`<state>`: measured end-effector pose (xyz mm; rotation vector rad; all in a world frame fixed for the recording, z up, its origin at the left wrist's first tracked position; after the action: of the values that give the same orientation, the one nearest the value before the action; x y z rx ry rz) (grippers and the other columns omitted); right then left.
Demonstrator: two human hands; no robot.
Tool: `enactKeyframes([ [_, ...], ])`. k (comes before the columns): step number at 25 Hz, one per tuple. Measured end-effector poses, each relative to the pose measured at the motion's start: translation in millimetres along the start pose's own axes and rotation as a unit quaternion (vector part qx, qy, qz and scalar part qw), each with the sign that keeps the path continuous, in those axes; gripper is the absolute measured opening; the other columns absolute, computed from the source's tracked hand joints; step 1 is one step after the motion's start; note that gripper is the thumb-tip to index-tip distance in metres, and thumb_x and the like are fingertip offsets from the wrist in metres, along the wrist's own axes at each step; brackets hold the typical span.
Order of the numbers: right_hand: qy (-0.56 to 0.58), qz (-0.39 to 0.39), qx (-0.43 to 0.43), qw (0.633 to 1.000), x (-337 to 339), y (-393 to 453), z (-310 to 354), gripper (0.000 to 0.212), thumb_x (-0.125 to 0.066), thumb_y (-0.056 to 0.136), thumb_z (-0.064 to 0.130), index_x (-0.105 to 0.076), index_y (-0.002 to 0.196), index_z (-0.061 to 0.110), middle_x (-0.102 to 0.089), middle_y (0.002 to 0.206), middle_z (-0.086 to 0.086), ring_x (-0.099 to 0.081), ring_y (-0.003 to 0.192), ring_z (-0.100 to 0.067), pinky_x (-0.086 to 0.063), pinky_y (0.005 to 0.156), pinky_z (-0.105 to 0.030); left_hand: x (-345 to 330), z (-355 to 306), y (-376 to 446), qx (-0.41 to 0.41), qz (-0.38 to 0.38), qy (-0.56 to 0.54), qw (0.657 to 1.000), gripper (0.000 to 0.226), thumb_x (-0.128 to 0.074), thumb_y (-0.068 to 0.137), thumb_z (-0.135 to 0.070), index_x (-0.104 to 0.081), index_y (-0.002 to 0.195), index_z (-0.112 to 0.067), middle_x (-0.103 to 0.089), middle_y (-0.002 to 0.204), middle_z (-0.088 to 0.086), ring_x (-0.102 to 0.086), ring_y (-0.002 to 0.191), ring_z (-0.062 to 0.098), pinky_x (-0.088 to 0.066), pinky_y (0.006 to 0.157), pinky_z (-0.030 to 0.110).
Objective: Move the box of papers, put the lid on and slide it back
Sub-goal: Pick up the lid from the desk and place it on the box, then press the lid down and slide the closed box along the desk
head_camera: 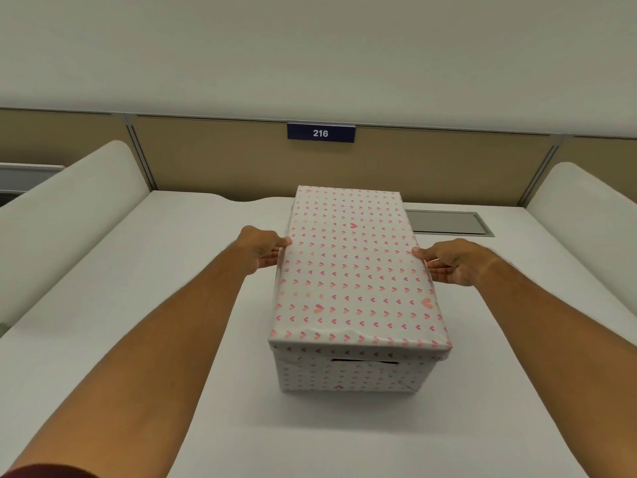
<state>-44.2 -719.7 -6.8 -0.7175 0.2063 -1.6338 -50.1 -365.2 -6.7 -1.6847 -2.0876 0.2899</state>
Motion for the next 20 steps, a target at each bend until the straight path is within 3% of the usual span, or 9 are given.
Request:
enactKeyframes([
  [7, -0.034, 0.012, -0.009, 0.999, -9.4, 11.8, 0.3, 0.032, -0.08, 0.077, 0.026, -0.062, 0.092, 0.004, -0.07, 0.087, -0.015, -0.07, 0.072, -0.028, -0.058, 0.058, -0.038, 2.7, 8.7, 3.8, 0.024, -0.015, 0.007, 1.0, 0.034, -0.077, 0.08, -0.014, -0.061, 0.106, 0.0, -0.071, 0.105, 0.017, -0.073, 0.085, 0.027, -0.06, 0.084, 0.041],
  [12, -0.052, 0.027, -0.017, 0.998, -12.2, 17.0, -5.2, 0.029, -0.078, 0.08, 0.026, -0.061, 0.093, 0.005, -0.072, 0.089, -0.017, -0.072, 0.072, -0.03, -0.058, 0.051, -0.038, -2.5, 12.0, 5.6, 0.042, -0.015, 0.011, 0.999, 0.033, -0.074, 0.083, -0.012, -0.06, 0.111, -0.001, -0.07, 0.105, 0.016, -0.071, 0.084, 0.027, -0.06, 0.084, 0.04],
  [20, -0.068, 0.03, -0.012, 0.997, -18.5, 16.9, -3.0, 0.022, -0.076, 0.082, 0.018, -0.057, 0.088, 0.008, -0.07, 0.086, -0.017, -0.071, 0.067, -0.031, -0.057, 0.04, -0.037, -8.7, 13.4, 6.9, 0.081, -0.015, 0.034, 0.996, 0.021, -0.068, 0.088, -0.008, -0.059, 0.105, -0.001, -0.068, 0.092, 0.015, -0.068, 0.072, 0.026, -0.056, 0.057, 0.036],
])
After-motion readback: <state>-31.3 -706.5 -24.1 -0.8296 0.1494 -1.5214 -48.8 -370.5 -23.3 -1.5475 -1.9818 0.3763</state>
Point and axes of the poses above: each hand's wrist, its own y-axis towards the middle knuckle, its own x-axis out of the back of the hand, z = x × y, the point moved 3 cm from there along y, towards the middle knuckle
